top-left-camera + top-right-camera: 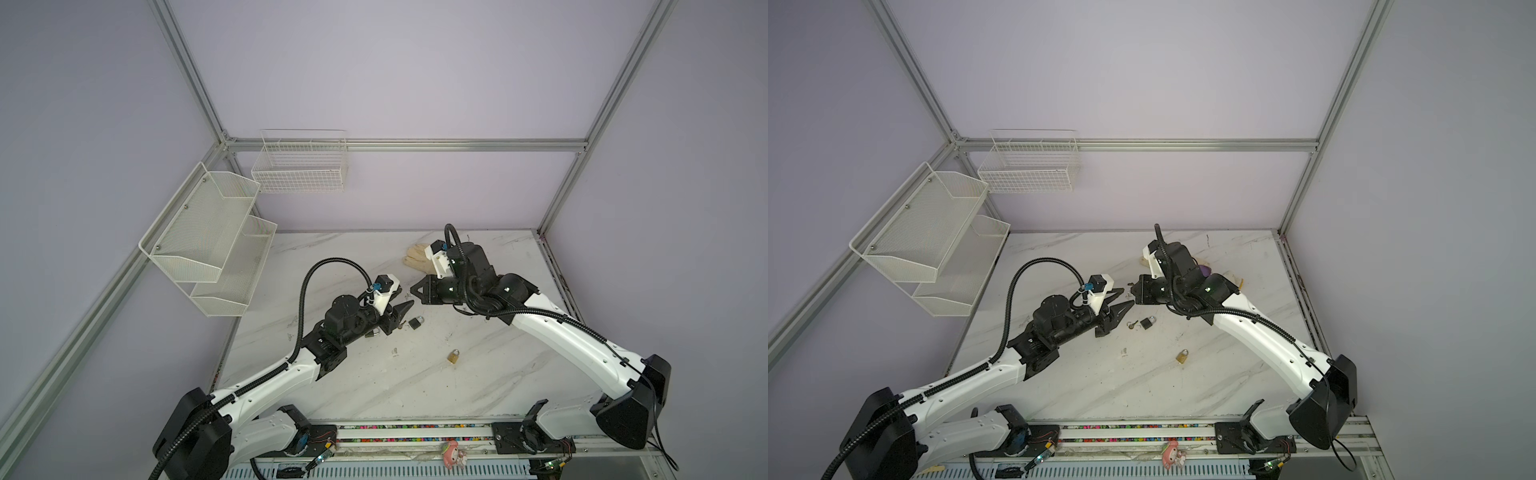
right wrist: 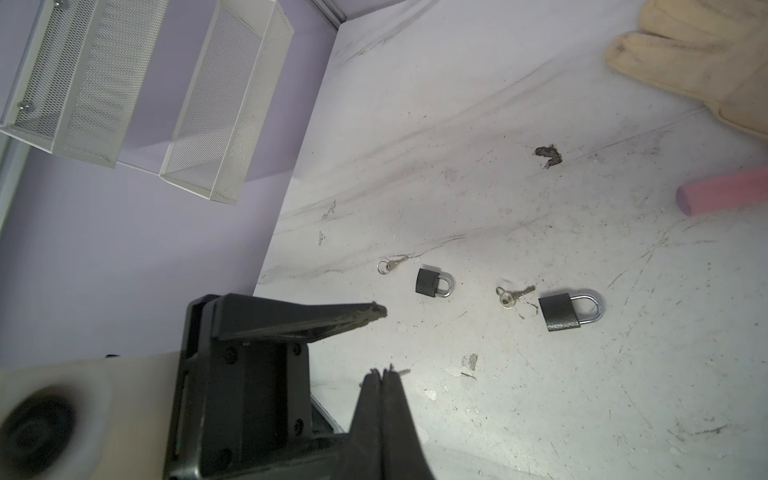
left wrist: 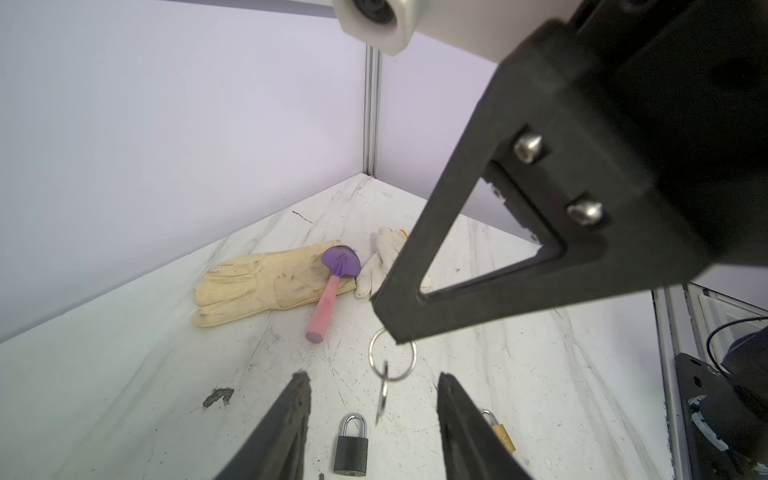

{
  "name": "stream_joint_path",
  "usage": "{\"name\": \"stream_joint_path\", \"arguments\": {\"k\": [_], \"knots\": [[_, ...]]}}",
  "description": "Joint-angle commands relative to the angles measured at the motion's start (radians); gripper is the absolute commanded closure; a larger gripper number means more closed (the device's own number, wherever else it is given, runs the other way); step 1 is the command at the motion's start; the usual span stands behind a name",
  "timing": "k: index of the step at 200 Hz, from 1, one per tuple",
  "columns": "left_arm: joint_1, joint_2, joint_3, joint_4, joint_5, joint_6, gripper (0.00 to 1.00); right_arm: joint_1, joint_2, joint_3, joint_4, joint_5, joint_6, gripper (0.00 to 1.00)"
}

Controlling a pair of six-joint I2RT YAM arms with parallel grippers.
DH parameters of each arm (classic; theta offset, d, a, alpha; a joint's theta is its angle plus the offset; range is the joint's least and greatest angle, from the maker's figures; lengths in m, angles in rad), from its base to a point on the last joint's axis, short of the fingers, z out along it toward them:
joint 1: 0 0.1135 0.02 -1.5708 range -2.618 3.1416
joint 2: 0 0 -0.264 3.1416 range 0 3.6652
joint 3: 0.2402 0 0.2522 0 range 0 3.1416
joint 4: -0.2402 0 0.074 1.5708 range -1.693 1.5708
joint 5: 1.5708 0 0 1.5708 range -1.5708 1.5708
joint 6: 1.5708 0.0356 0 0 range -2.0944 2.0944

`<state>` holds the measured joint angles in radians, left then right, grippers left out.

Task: Unlock with the key

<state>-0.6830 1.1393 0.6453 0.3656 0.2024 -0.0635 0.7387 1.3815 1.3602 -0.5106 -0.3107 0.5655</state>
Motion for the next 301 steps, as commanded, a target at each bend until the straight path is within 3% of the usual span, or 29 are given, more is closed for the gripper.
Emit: {"name": "stream_joint_path", "arguments": {"k": [1,100,210,244,275,301], "knots": [[0.004,0.016,-0.016,0.08,0.029,0.002,0.53,-0.015,-0.04,0.029,-0.003,-0.022,0.016,1.0],[0.005,0.062,-0.008,0.188,0.053,-0.016,0.69,-0.033,-0.047,0.014,0.006,-0.048,0.015,1.0],[0.005,0.072,-0.009,0.21,0.061,0.016,0.96,-0.048,-0.049,0.004,0.012,-0.057,0.018,1.0],[0.004,0.075,-0.004,0.213,0.047,0.061,1.0,-0.05,-0.052,0.002,0.012,-0.055,0.02,1.0],[0.003,0.074,-0.002,0.205,0.015,0.204,1.0,-0.055,-0.054,0.002,0.004,-0.05,0.034,1.0],[0.003,0.072,0.003,0.206,-0.065,0.322,1.0,-0.063,-0.054,0.001,-0.012,-0.048,0.07,0.72]]}}
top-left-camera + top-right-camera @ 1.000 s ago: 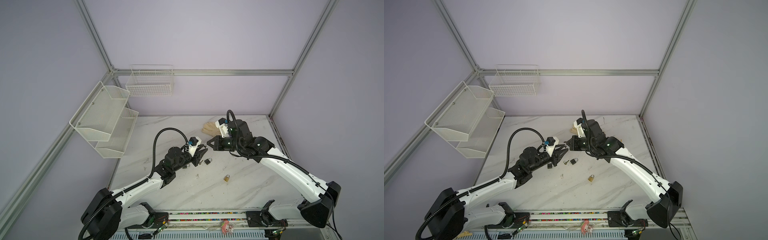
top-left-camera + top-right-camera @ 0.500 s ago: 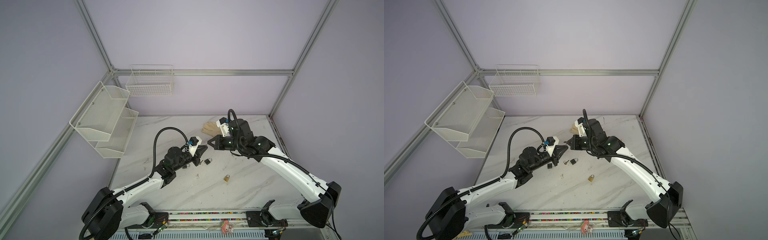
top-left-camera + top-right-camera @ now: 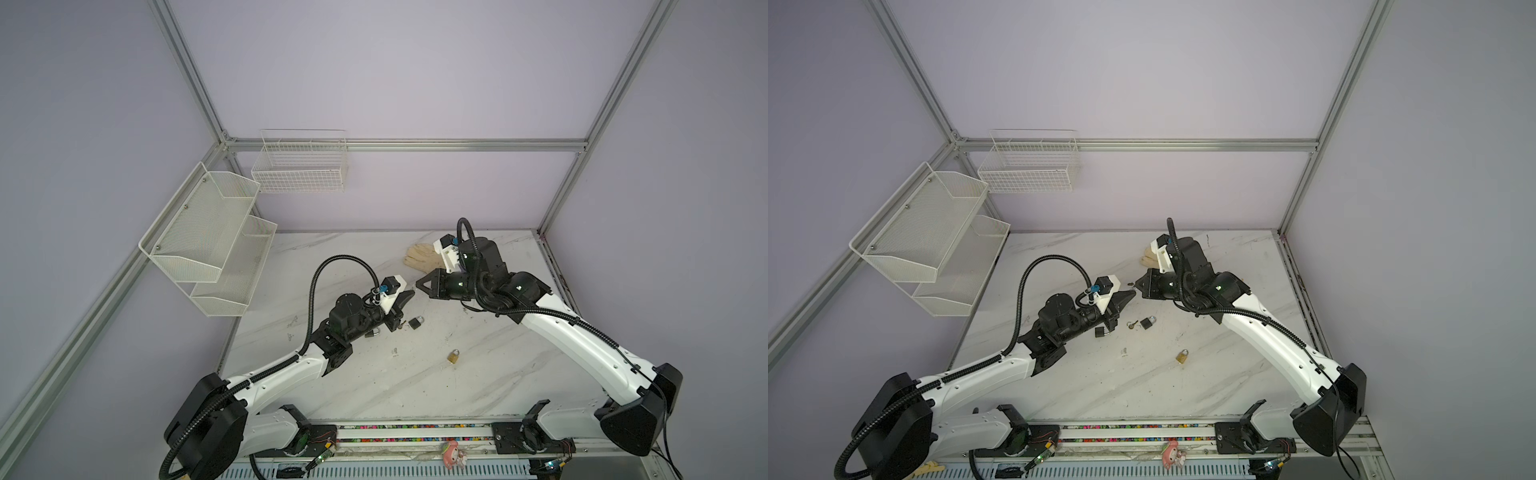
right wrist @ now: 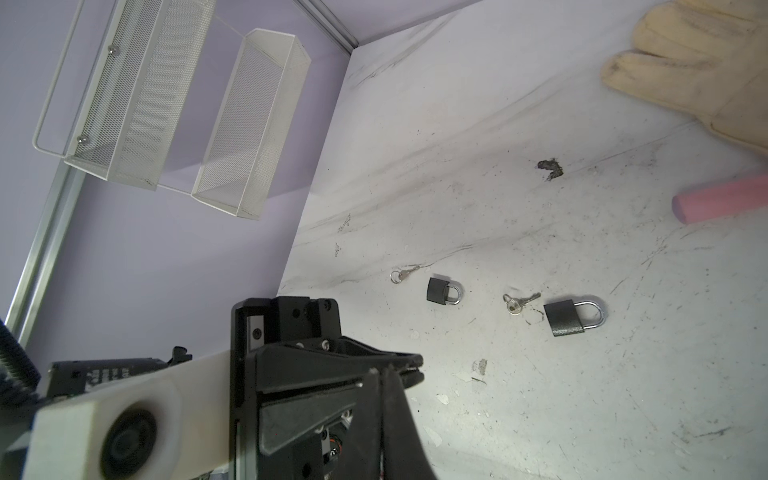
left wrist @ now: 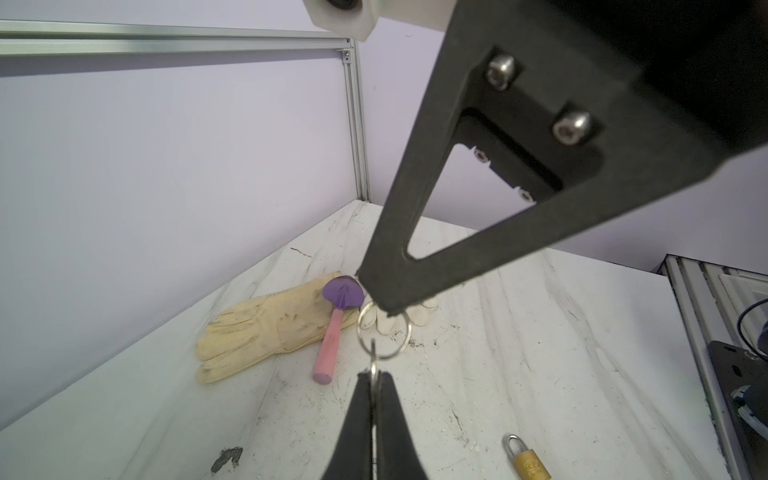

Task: Unlock with the key

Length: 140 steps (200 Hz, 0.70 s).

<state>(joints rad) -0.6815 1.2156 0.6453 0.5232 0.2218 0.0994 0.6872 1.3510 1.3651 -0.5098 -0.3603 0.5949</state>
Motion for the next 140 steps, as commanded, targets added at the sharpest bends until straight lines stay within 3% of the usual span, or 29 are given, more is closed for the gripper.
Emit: {"name": "stream_joint_path", "arguments": {"k": [1,29,94,140], "knots": [[0.002,-0.004,0.003,0.048,-0.088,0.164,1.0,-0.012,-0.025,-0.005,-0.013,0.001,0.043,0.71],[0.002,0.008,0.035,0.021,-0.144,0.278,1.0,-0.015,-0.023,-0.011,-0.009,-0.029,0.122,0.53],[0.002,0.055,0.076,0.044,-0.142,0.365,1.0,-0.015,0.017,-0.011,0.024,-0.07,0.336,0.54],[0.0,0.058,0.06,0.102,-0.128,0.372,1.0,-0.015,0.082,0.029,-0.016,-0.031,0.36,0.59]]}}
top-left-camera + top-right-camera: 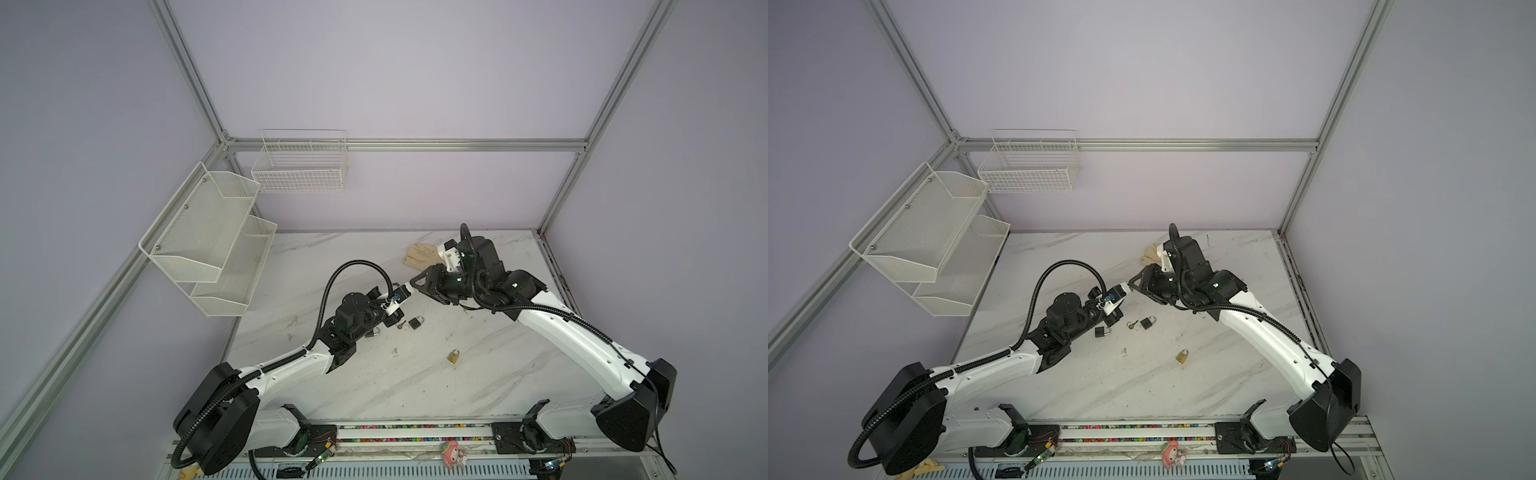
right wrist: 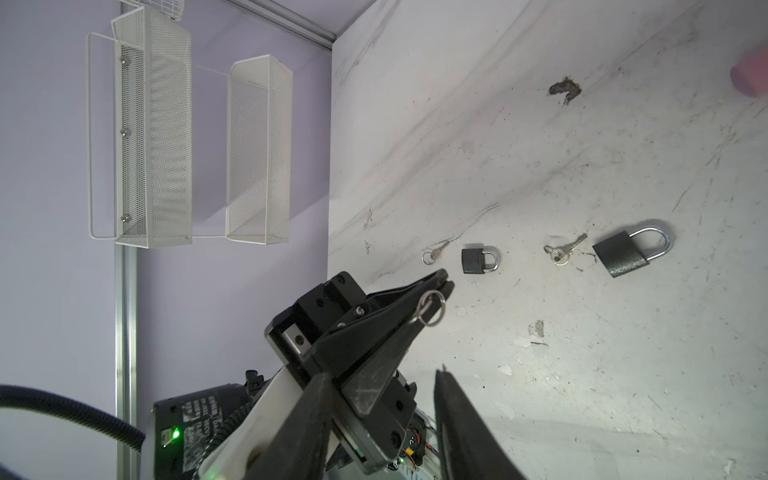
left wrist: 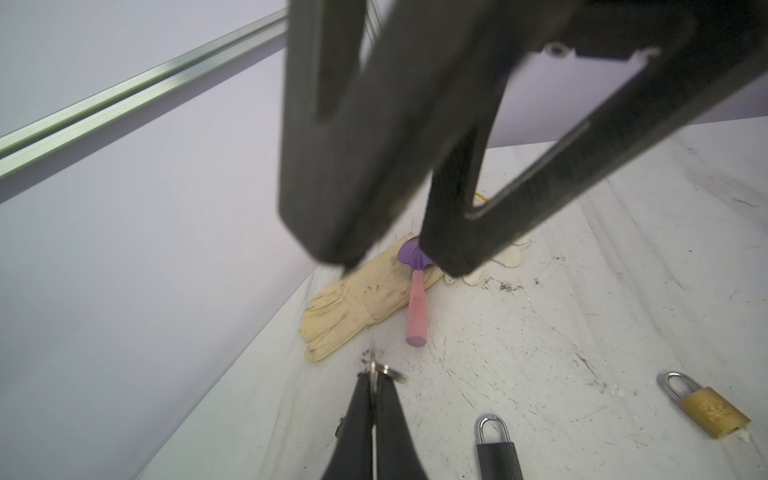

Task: Unlock with the key
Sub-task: 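Close the right gripper on the key ring held by the left gripper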

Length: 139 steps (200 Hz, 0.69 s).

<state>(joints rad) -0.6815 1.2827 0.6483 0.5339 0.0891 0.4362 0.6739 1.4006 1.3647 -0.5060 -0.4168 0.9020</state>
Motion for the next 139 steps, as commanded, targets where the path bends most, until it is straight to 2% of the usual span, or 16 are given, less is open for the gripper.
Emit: {"name": "stream_joint_path", "arguments": {"k": [1,33,85,139], "knots": [[0.001,-0.009,0.056,0.092,0.005,0.036,1.0,-0.002,0.033,0.03,-0.019,0.026,0.053,0.59],[0.002,0.005,0.064,0.1,0.023,0.052,1.0,-0.001,0.055,0.03,0.001,0.029,0.068,0.64],[0.002,0.018,0.073,0.1,0.033,0.068,1.0,0.004,0.058,0.064,-0.011,0.055,0.074,0.65],[0.0,0.027,0.089,0.11,0.024,0.1,1.0,0.009,0.08,0.054,0.005,0.05,0.088,0.72]]}}
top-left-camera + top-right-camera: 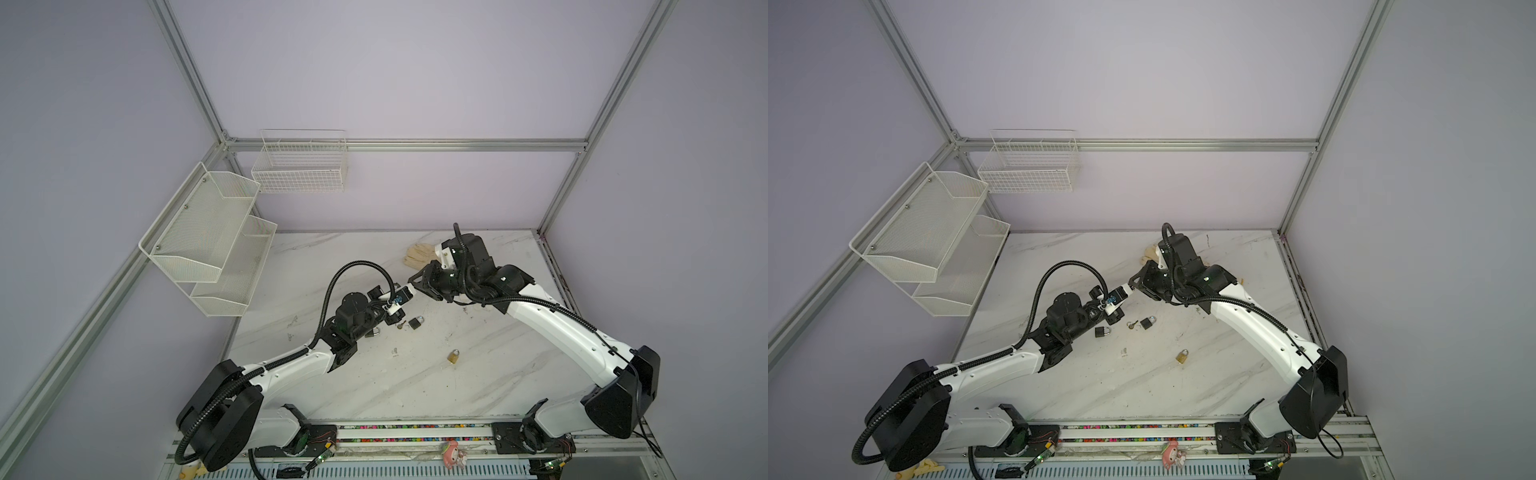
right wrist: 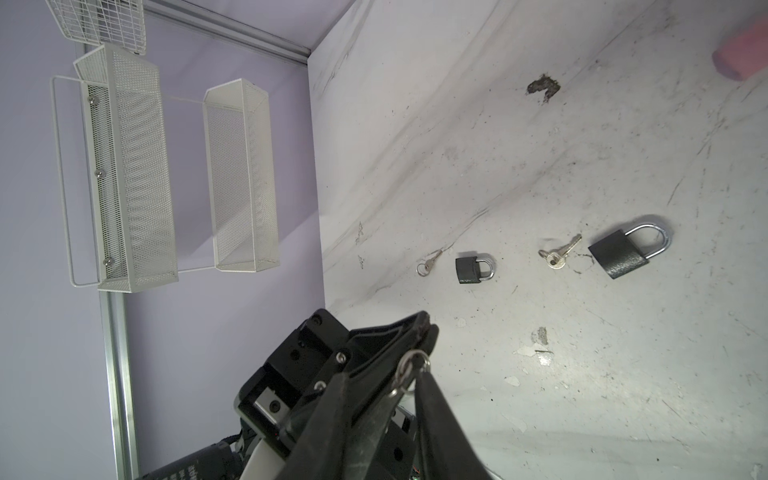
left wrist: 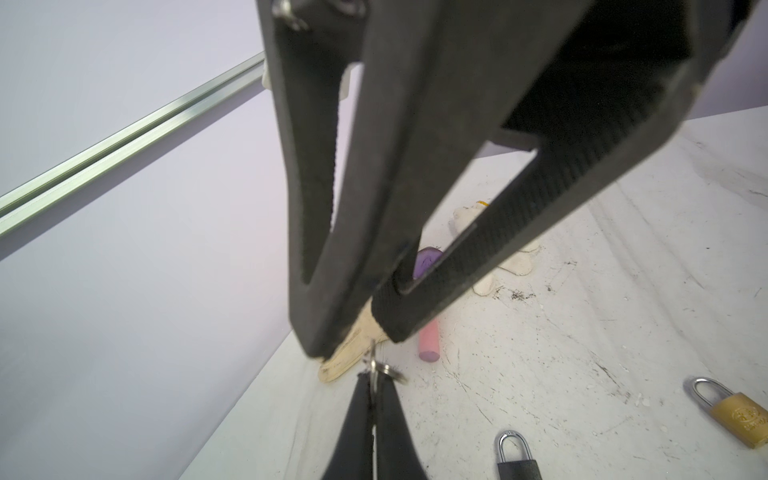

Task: Unlock with the key
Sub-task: 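Close the right gripper on the key ring held by the left gripper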

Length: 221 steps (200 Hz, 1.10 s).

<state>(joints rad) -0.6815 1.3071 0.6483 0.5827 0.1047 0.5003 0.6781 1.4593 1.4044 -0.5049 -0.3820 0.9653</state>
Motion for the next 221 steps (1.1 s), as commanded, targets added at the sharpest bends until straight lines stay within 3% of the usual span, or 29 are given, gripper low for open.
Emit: {"name": "stream_joint_path", "arguments": {"k": [1,75,137,194,221], "knots": [[0.0,0.003,0.089,0.062,0.008,0.037,1.0,0.005,0.023,0.014,0.003,0.015,0.024,0.72],[-0.001,0.034,0.103,0.124,-0.013,0.101,1.0,0.006,0.043,-0.003,0.021,0.008,0.038,0.73],[-0.001,0.078,0.156,0.155,-0.036,0.156,1.0,0.006,0.047,-0.01,0.01,0.009,0.043,0.81],[-0.001,0.092,0.185,0.16,-0.04,0.186,1.0,0.007,0.052,-0.001,0.011,0.01,0.041,0.98],[-0.001,0.086,0.183,0.166,-0.048,0.182,1.0,0.006,0.056,0.007,0.011,0.012,0.039,1.0]]}}
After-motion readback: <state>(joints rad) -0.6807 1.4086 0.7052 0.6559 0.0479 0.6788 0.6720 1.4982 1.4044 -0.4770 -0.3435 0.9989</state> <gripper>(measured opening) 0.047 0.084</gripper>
